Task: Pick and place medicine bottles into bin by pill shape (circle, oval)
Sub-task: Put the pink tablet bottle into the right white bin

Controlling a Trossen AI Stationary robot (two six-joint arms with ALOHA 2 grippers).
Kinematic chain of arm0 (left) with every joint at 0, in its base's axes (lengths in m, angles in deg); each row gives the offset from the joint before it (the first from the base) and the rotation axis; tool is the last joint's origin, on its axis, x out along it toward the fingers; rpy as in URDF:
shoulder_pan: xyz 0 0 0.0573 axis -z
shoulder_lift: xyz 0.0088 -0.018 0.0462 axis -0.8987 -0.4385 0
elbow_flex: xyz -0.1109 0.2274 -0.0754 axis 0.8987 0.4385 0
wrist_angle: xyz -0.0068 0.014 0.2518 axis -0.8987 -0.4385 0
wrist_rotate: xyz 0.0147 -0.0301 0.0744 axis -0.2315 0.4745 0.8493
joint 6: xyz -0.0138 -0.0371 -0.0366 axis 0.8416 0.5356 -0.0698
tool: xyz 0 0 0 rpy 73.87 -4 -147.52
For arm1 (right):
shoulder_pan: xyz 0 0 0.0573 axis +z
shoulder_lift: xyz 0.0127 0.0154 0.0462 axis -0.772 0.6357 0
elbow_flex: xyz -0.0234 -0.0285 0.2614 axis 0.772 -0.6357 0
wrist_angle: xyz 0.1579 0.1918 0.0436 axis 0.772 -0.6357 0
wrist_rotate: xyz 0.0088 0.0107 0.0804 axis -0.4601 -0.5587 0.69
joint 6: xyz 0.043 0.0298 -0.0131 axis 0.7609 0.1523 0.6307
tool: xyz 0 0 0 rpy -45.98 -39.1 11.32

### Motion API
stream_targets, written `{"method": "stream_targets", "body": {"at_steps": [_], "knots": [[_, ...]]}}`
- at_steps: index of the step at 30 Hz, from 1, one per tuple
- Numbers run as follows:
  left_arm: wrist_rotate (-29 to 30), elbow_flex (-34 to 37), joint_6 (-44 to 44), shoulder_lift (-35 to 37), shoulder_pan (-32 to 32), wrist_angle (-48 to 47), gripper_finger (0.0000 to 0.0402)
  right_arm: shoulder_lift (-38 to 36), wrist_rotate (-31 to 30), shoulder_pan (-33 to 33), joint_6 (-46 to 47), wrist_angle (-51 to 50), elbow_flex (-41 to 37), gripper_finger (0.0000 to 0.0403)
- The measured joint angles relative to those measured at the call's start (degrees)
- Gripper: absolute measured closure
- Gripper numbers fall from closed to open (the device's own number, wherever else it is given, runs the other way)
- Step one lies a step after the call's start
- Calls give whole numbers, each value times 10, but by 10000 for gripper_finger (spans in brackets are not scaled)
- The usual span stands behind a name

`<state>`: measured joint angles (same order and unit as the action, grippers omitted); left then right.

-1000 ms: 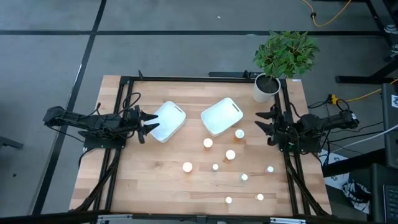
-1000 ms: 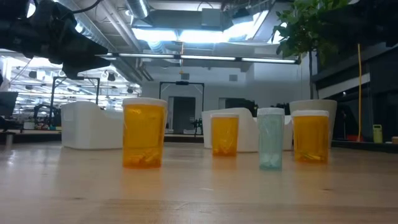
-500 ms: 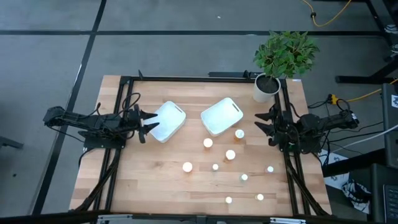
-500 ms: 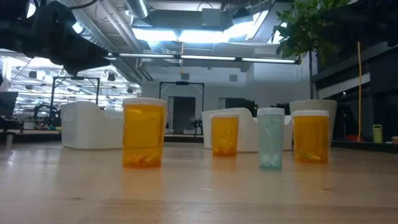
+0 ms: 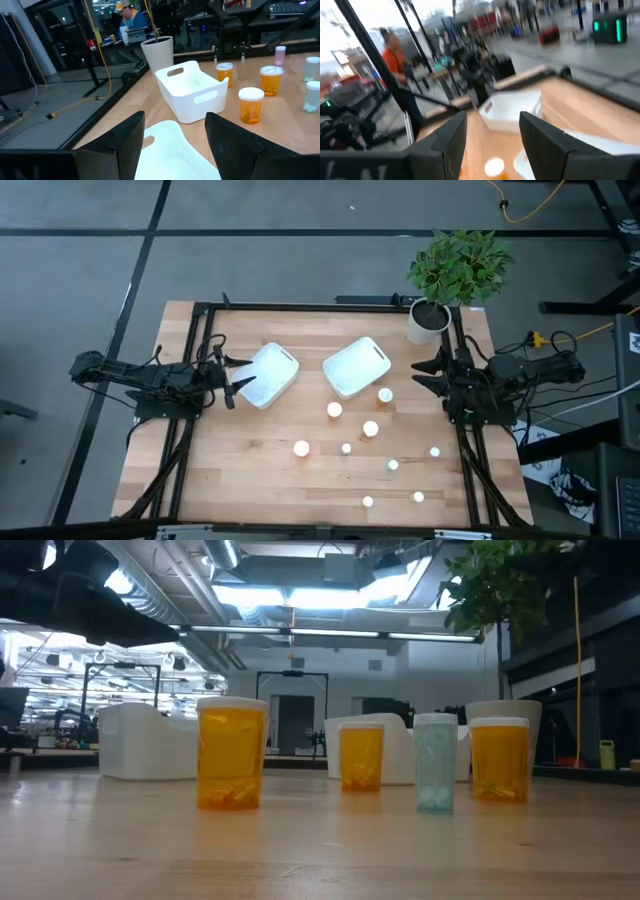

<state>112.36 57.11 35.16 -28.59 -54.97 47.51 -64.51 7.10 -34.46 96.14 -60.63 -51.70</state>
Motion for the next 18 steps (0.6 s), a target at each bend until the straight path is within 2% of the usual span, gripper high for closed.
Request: {"method": "stream_targets", "body": {"at_steps": [6,9,13,18], "knots": [[0,0,4,0,0,0,198,127,-5,0,63,-221,164,231],[0,0,5,0,0,0,198,194,4,0,123,-352,234,236],[0,0,5,0,0,0,198,269,69,0,242,-511,279,240],[0,0,5,0,0,0,198,329,190,7,337,-575,267,241]]}}
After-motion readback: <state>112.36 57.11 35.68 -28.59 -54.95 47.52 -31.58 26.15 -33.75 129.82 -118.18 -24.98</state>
